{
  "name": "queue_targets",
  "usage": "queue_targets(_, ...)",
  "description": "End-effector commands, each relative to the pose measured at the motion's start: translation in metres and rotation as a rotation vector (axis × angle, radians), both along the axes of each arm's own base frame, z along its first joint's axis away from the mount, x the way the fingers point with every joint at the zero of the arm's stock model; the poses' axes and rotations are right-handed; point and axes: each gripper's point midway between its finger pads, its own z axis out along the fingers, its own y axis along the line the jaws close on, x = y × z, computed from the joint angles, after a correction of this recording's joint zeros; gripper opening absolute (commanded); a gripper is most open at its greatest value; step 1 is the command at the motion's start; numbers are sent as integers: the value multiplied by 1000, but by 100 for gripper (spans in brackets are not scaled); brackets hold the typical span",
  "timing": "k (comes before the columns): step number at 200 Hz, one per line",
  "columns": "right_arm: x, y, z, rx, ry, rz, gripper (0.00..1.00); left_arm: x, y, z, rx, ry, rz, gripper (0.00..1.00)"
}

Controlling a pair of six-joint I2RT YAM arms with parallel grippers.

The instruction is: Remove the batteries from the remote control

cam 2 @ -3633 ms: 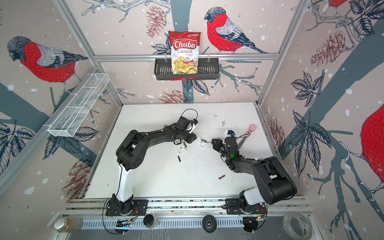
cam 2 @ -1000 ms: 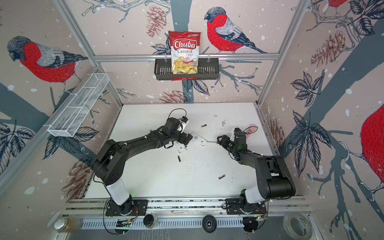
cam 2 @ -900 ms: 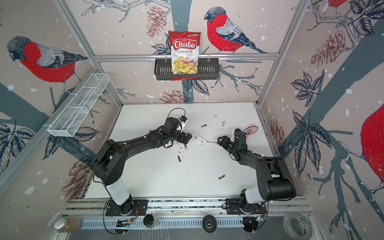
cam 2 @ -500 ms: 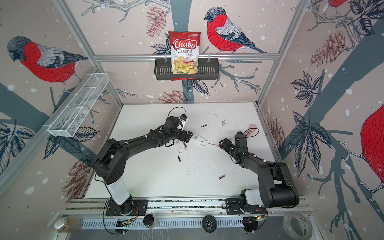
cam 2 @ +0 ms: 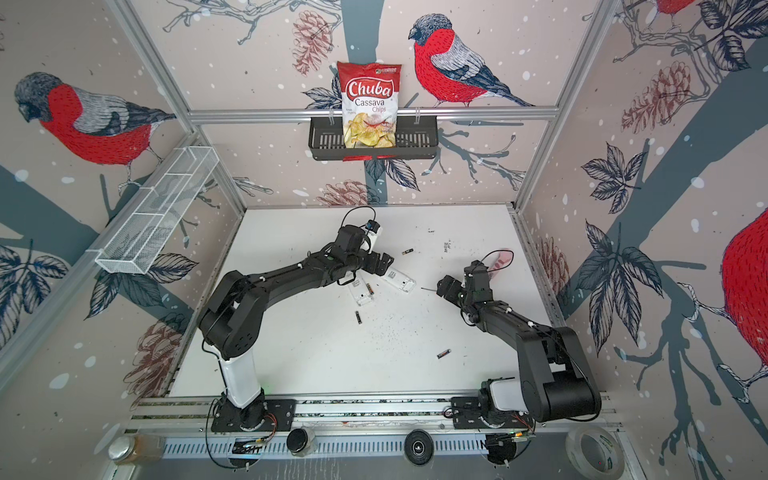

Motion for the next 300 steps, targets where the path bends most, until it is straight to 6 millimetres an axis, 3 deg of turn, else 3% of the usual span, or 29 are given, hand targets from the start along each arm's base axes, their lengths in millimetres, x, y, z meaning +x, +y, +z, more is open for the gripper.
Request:
queue_targets(1, -2, -6, -2, -110, 26, 6, 93, 10, -7, 11, -45, -27, 7, 96)
queue_targets(75, -12, -1, -12, -298, 146, 62, 95, 28, -1, 28, -151, -57, 44, 96)
queue_targets(137, -11, -7, 11, -356, 130, 41, 96, 39, -1, 38, -185, -102, 55, 96)
queue_targets(186, 4, -1, 58, -300, -71, 37, 99, 43, 13, 55, -204, -147, 93, 96)
queue_targets(216, 14, -7, 114, -264, -276, -9, 99, 47, 26, 77, -224, -198, 126, 97)
queue_targets(245, 20, -26, 160, -261, -472, -119, 99, 45, 52, 109, -233, -258, 192, 97)
queue_targets(262, 22, -31, 176, -292, -575, -134, 99, 40, 76, 127, -243, -307, 239, 96)
queue_targets(300, 19, -52, 178, -393, -683, -211, 99, 26, 158, 148, -275, -345, 401, 97)
